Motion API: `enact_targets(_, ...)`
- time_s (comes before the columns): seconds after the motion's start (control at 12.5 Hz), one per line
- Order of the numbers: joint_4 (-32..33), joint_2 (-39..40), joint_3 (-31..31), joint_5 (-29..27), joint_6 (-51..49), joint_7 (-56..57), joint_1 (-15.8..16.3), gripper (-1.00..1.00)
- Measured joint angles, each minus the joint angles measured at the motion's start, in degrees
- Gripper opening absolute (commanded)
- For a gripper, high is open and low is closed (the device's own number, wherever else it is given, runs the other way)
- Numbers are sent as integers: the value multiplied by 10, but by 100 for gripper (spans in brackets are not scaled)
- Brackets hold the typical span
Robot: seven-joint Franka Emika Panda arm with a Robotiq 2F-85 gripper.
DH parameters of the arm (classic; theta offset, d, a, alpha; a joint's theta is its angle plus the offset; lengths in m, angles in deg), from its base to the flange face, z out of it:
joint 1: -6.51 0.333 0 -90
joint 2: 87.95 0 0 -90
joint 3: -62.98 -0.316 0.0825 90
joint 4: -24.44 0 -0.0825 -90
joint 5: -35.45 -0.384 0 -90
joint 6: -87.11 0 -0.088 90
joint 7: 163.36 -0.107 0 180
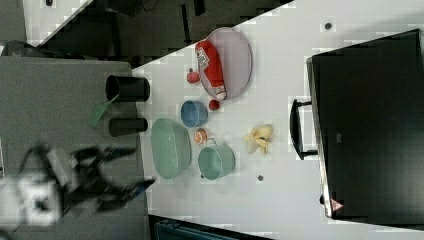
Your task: Pick banana from table and place on oven.
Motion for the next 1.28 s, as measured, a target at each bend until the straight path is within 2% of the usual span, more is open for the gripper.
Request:
enact_targets(0.32,46,182,-7,-14,80,0,1,100)
enact_targets(0.48,72,239,-7,3,132,0,6,100)
enact_targets(0.88,181,261,-5,-13,331,-1,5,100)
enact_targets(1.12,191,300,-9,-6,436,-1,-2,100)
enact_targets(1.28,195,338,-7,1,448,-1,0,100)
